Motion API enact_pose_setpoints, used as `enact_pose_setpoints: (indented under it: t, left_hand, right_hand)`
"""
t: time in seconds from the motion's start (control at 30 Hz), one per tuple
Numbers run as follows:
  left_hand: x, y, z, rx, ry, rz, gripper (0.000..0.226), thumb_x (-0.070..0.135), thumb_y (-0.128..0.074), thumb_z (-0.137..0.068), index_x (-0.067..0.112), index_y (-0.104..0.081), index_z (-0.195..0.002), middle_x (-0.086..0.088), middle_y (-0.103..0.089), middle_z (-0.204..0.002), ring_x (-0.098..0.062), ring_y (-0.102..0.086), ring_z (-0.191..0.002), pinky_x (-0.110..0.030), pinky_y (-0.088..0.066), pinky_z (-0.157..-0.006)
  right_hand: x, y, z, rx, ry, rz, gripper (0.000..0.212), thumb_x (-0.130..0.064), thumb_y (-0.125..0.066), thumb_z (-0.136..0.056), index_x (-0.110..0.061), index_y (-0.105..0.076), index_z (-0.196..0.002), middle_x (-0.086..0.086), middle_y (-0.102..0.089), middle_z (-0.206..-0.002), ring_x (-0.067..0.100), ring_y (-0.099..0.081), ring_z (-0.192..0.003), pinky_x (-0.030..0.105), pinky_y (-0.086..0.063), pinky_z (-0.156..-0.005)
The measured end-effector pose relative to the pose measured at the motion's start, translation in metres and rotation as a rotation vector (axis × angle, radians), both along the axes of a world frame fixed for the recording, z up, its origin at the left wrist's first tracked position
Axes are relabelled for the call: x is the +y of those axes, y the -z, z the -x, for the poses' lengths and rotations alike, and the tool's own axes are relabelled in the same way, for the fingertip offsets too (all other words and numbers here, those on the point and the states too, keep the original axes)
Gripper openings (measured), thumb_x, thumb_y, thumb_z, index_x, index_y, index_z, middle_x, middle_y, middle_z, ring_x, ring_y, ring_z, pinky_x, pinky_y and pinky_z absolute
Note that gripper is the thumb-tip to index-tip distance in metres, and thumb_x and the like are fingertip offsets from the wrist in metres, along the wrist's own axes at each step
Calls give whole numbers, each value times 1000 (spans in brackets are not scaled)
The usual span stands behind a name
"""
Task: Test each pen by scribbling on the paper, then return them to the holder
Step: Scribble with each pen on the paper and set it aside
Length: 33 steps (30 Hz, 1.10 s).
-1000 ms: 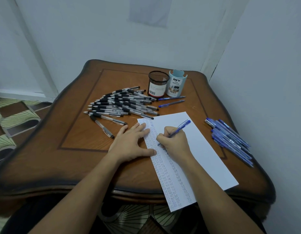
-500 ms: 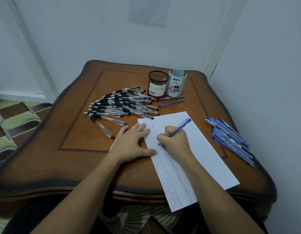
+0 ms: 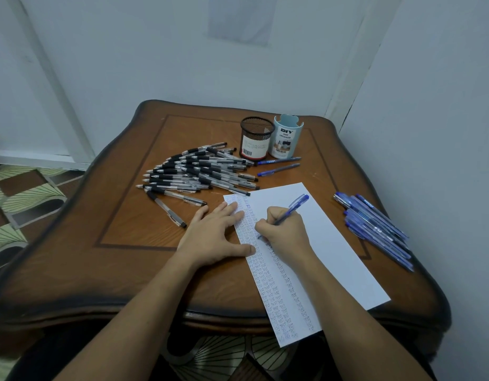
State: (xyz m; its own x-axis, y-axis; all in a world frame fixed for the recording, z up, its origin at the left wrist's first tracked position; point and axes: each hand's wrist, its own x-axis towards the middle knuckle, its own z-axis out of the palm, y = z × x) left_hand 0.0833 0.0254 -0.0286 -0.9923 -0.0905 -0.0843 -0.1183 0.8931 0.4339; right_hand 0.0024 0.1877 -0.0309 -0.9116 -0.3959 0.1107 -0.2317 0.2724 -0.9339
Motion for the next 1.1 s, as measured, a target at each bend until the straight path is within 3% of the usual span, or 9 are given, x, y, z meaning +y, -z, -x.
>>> enact_pose_setpoints:
  t: [0.73,0.9,0.97,1.1]
  left_hand:
    - [1,-3,-1,0,-3,14,93,78,-56,-76,34,-27,-153,13,-9,-163,-2,-2,-148,-37,7,-119]
    - [2,-3,-1,-12,0,13,93,78,-56,-76,34,-26,-153,13,-8,-163,-3,-2,-149,-38,7,-120]
    - [1,-4,0,-17,5,13,95,80,-55,-75,34,-25,-153,13,-8,-163,-3,-2,-149,-38,7,-120]
    - [1,-3,0,-32,4,7,101,84,-49,-68,34,-25,-153,13,-8,-163,-3,-2,-149,-38,8,-119]
  right_hand:
    - [2,1,2,-5,-12,28,47,0,-65,-77,-21,-33,-49,5,-30,-54,22,-41,-56,34,-40,-57]
    - [5,-5,12,-129,84,138,42,4,-59,-86,-16,-38,-55,-1,-43,-50,13,-46,-49,27,-42,-53]
    - [7,-12,14,-240,122,196,36,-3,-56,-94,-12,-44,-61,2,-49,-53,13,-46,-52,26,-41,-53]
    - [8,-22,14,-392,147,210,38,-42,-38,-105,-14,-55,-86,0,-46,-48,13,-42,-46,27,-32,-48]
